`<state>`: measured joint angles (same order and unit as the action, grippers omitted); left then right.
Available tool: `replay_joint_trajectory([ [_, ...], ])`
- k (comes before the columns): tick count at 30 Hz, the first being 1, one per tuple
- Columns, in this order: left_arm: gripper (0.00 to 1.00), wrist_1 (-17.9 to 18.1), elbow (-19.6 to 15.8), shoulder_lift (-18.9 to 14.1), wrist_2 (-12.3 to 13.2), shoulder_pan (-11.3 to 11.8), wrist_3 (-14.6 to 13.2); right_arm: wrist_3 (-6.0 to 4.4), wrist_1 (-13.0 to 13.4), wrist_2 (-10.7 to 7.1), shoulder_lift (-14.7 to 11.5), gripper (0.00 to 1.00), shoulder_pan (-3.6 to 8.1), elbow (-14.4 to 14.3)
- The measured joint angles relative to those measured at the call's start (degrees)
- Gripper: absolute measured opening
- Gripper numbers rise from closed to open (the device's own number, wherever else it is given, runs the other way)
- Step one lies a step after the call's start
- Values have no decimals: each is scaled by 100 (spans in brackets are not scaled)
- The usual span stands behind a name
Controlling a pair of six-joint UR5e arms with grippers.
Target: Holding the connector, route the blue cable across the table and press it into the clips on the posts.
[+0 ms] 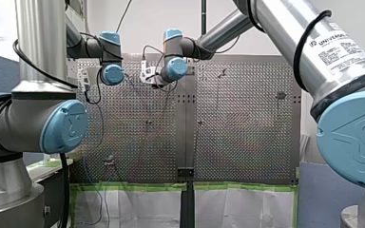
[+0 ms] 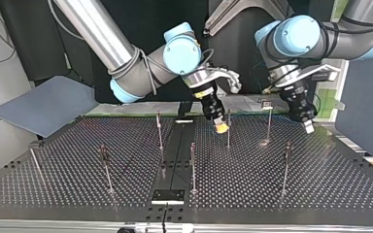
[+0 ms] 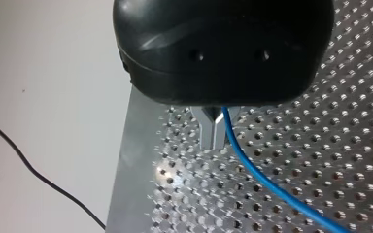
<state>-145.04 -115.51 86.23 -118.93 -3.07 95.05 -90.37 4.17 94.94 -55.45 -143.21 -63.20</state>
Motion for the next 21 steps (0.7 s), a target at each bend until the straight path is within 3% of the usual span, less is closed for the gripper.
replay_joint_trajectory([
  [10,1,-81,201,217,461,106,60,-8,-307,-9,23,0,25,508],
  [21,1,-53,403,290,593,187,205,-9,-386,-25,220,0,75,1095],
])
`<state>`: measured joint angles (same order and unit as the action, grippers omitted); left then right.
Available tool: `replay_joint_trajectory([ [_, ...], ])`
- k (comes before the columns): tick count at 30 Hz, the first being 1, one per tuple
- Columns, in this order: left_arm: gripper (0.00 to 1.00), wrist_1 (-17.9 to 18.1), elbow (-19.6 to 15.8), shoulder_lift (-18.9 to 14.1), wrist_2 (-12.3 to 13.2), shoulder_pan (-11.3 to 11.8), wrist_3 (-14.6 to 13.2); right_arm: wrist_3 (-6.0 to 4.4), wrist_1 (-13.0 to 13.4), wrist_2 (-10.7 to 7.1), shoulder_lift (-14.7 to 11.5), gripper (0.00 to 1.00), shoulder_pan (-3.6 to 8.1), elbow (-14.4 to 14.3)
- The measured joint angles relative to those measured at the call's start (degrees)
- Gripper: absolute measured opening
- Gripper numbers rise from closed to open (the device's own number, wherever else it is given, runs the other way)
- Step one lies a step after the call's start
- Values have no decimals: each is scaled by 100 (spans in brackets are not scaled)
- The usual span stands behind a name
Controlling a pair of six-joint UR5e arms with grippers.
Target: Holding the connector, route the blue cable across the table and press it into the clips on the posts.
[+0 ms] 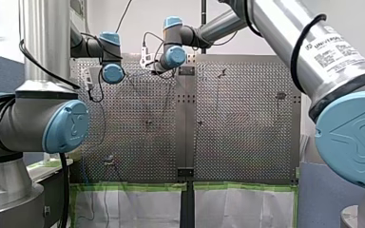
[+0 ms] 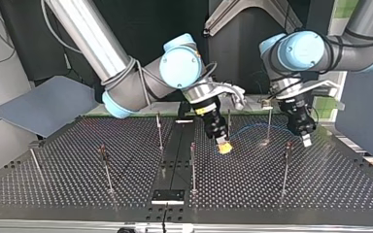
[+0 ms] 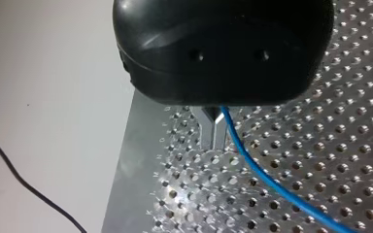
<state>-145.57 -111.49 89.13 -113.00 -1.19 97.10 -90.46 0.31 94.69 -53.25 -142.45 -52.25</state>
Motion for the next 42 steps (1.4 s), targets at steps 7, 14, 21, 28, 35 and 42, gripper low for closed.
replay_joint_trajectory([
  [7,1,-50,196,166,159,43,63,-17,-50,18,183,0,12,375],
  [14,1,51,274,332,271,126,190,-43,-49,27,217,0,17,692],
  [21,1,106,295,389,374,259,287,-44,-50,38,256,0,11,1048],
  [28,1,198,314,459,594,409,338,-11,-57,42,422,0,-25,1417],
  [35,1,265,346,466,876,521,361,7,-113,103,553,0,-40,1773],
  [42,1,265,347,522,920,569,409,18,-130,218,580,0,-41,2084],
])
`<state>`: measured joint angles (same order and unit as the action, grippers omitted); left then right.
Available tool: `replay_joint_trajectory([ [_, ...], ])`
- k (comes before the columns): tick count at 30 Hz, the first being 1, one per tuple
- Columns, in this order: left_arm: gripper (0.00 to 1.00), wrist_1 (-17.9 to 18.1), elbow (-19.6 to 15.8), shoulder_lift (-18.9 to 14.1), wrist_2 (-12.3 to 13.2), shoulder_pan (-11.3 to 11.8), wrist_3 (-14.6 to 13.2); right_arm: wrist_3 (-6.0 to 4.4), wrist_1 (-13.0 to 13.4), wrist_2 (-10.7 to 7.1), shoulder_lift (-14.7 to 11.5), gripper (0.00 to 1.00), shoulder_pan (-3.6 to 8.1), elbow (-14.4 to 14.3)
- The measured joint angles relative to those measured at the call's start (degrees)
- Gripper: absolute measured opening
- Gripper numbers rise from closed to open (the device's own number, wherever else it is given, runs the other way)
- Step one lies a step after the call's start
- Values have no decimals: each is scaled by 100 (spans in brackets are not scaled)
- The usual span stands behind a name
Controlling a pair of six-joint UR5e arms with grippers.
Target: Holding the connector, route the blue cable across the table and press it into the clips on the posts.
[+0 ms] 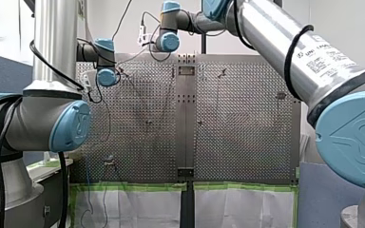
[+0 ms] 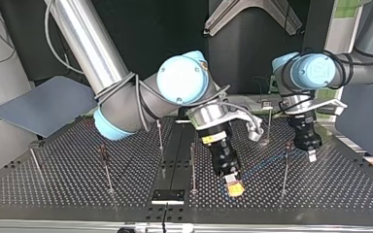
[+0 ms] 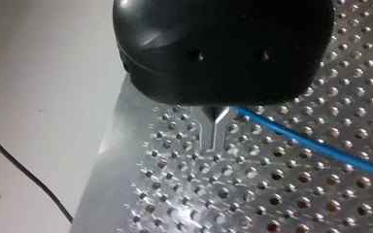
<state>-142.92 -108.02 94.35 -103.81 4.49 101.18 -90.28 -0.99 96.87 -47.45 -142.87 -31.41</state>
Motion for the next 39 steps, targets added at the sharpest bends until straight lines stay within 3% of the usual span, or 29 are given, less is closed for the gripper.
replay_joint_trajectory([
  [9,1,-93,-49,121,-217,17,-22,161,0,-28,10,0,-60,3],
  [13,1,-190,-52,44,-353,17,8,230,-8,-44,20,0,-163,0],
  [21,1,-351,-97,-86,-406,-44,16,253,-72,-12,26,0,-341,-83],
  [30,1,-342,-254,-176,-409,-74,57,216,-84,43,24,0,-300,-494],
  [39,1,74,-286,-149,-187,16,138,162,-62,59,33,0,-236,-869],
])
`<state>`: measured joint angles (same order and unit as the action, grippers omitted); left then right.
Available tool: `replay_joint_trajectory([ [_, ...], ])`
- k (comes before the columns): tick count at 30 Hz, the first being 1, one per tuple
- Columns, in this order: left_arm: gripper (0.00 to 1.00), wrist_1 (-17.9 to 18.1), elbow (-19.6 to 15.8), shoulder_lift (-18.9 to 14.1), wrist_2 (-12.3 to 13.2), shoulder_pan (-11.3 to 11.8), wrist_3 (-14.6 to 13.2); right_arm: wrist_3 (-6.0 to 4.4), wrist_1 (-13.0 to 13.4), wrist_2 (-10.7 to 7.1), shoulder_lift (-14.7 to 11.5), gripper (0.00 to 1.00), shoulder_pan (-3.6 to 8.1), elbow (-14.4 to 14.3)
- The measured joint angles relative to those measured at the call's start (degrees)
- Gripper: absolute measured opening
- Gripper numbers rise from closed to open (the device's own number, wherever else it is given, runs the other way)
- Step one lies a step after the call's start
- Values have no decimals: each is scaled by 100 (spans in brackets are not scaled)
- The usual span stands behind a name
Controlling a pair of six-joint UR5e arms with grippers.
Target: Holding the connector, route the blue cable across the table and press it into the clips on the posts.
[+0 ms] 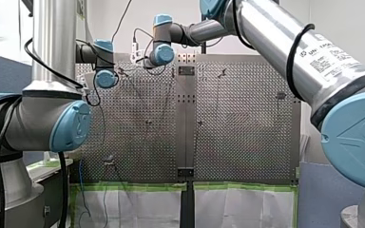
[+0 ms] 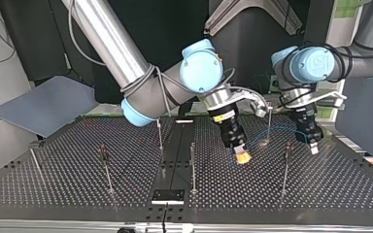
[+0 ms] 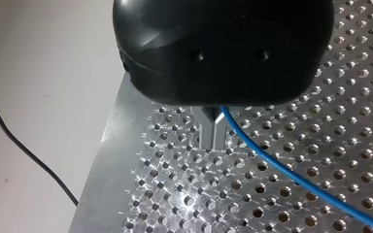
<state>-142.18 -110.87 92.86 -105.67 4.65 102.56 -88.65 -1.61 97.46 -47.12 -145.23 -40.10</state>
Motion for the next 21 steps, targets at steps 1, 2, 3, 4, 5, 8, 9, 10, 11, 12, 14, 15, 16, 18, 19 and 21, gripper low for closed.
replay_joint_trajectory([
  [1,1,59,0,26,41,19,4,-22,1,1,2,0,11,-17],
  [2,1,98,1,47,69,34,5,-41,2,1,2,0,23,-24],
  [3,1,130,1,66,89,48,6,-62,2,2,3,0,37,-30],
  [4,1,173,2,90,113,74,8,-89,3,1,4,0,57,-33],
  [5,1,194,6,100,126,91,7,-105,3,-1,4,0,73,-36],
  [8,1,237,35,114,182,134,4,-134,7,-9,7,0,129,-38],
  [9,1,246,47,116,202,147,3,-137,8,-11,9,0,146,-39],
  [10,1,256,64,118,232,163,2,-141,9,-15,11,0,168,-38],
  [11,1,263,77,119,256,175,2,-144,12,-18,11,0,184,-39],
  [12,1,270,89,119,279,188,2,-146,14,-19,12,0,199,-39],
  [14,1,287,119,119,334,213,0,-148,18,-24,12,0,229,-39],
  [15,1,292,131,119,359,224,-2,-150,19,-27,13,0,240,-39],
  [16,1,297,148,120,401,243,-4,-151,19,-34,14,0,254,-39],
  [18,1,300,163,121,445,261,-7,-152,24,-47,14,0,274,-39],
  [19,1,302,172,121,491,276,-11,-153,25,-54,15,0,287,-39],
  [21,1,303,181,121,544,290,-13,-153,27,-61,17,0,304,-39],
])
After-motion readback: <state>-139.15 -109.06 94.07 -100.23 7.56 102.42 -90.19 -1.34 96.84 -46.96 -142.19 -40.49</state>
